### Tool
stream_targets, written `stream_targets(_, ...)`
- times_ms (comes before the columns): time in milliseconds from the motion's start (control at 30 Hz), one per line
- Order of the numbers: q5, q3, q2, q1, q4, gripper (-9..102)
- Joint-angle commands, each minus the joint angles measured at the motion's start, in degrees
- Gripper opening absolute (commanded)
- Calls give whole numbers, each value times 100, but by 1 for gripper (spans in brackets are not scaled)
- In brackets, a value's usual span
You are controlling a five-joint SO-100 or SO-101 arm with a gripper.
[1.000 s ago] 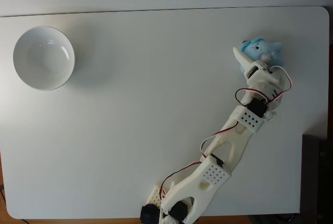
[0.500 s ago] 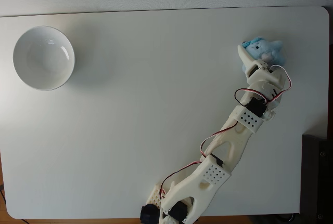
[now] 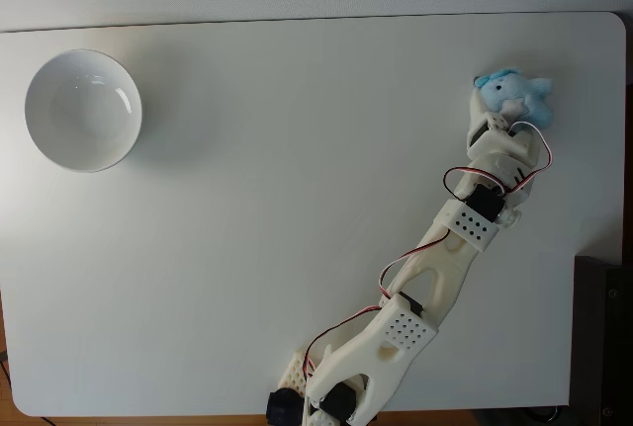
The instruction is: Grasp a skyblue doll and put it into the bowl.
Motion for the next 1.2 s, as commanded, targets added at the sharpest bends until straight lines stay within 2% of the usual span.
stream_targets(0,35,-220,44,-26,-70,22)
stream_targets(200,35,-220,35,-123,-70,4)
stream_targets(300,35,-220,88,-193,-70,-1)
stream_targets(800,26,-1072,123,-202,-70,0)
stream_targets(1167,-53,-2874,132,-255,35,0)
